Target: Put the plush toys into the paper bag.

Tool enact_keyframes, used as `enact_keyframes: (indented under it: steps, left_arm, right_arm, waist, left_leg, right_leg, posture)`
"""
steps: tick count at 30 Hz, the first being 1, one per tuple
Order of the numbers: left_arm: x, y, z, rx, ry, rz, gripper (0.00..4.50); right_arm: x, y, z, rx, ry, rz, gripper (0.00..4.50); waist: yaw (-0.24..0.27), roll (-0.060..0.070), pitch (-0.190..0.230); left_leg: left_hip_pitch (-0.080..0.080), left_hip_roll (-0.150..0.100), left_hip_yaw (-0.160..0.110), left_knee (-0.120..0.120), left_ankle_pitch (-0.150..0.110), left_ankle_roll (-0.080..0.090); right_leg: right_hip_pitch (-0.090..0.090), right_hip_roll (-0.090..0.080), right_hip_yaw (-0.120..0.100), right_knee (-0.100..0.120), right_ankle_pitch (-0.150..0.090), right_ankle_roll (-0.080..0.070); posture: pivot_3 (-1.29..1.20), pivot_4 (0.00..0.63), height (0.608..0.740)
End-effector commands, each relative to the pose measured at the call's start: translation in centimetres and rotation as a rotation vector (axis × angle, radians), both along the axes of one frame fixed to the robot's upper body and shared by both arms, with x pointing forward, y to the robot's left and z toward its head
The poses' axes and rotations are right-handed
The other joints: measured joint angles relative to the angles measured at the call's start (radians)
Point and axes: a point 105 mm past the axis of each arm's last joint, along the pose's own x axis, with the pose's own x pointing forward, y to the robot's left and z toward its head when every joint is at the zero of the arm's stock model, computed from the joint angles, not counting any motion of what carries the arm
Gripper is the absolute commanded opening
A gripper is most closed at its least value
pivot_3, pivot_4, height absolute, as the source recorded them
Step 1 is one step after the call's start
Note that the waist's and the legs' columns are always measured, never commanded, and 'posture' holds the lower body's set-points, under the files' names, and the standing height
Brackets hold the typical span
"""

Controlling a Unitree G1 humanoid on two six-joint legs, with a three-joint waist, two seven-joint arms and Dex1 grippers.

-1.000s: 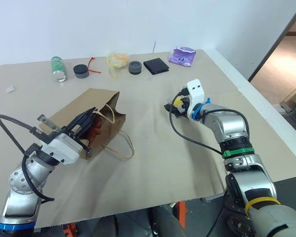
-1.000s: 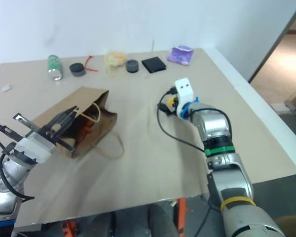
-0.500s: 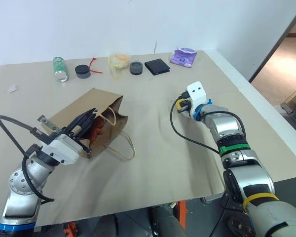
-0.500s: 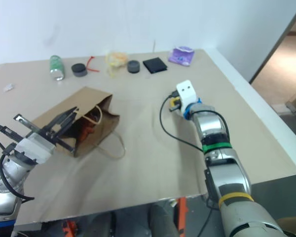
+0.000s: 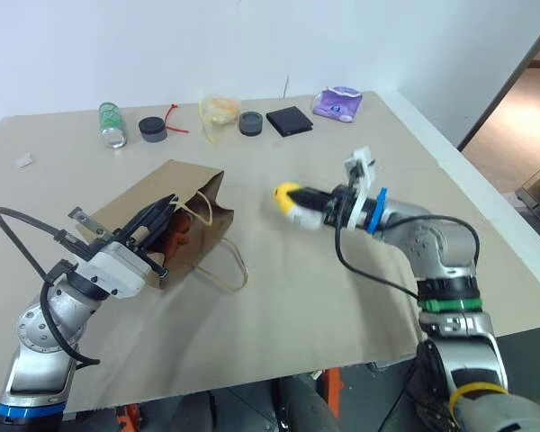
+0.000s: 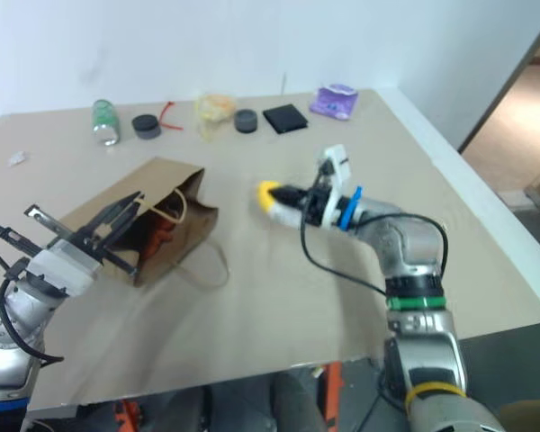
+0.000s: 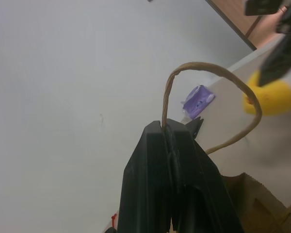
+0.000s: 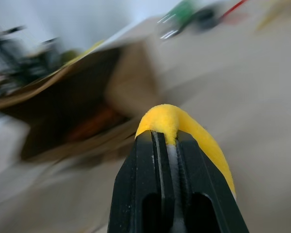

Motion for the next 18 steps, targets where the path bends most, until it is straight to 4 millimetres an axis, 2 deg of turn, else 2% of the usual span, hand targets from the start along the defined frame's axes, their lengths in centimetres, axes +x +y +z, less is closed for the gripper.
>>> enact_keyframes:
  steps: [1, 7, 13, 18]
  left_arm:
    - [-0.4, -0.2, 1.0, -0.006, -0.044, -0.012, 0.00]
    - [-0.4, -0.3, 1.0, -0.006, -0.043, -0.020, 0.00]
    - [-0.5, -0.5, 0.9, -0.003, -0.038, -0.029, 0.00]
    - [-0.6, -0.5, 0.8, -0.005, -0.036, -0.030, 0.00]
  right_arm:
    - [-2.0, 3.1, 1.0, 0.031, -0.017, 0.088, 0.04]
    - [-2.1, 7.8, 0.4, 0.089, 0.027, 0.094, 0.04]
    - [-0.8, 12.1, 1.3, 0.176, 0.056, 0.083, 0.04]
    - [0.6, 15.2, 0.3, 0.155, 0.068, 0.039, 0.04]
  waist:
    - [-0.007, 0.000, 0.000]
    - [-0.010, 0.000, 0.000]
    - [-0.012, 0.000, 0.000]
    - [-0.014, 0.000, 0.000]
  left_leg:
    - [0.000, 0.000, 0.000, 0.000, 0.000, 0.000]
    - [0.001, 0.000, 0.000, 0.001, 0.003, 0.001]
    - [0.001, 0.000, 0.000, 0.002, 0.003, 0.001]
    - [0.000, 0.001, 0.000, 0.001, 0.003, 0.001]
  right_leg:
    - [0.000, 0.000, 0.001, 0.000, 0.001, 0.000]
    - [0.000, 0.001, 0.001, 0.000, 0.005, 0.000]
    - [0.000, 0.001, 0.001, 0.000, 0.006, 0.001]
    - [-0.001, 0.001, 0.000, 0.000, 0.005, 0.000]
  posture:
    - [0.00, 0.150, 0.740]
    - [0.00, 0.150, 0.740]
    - [0.00, 0.150, 0.740]
    - [0.00, 0.150, 0.740]
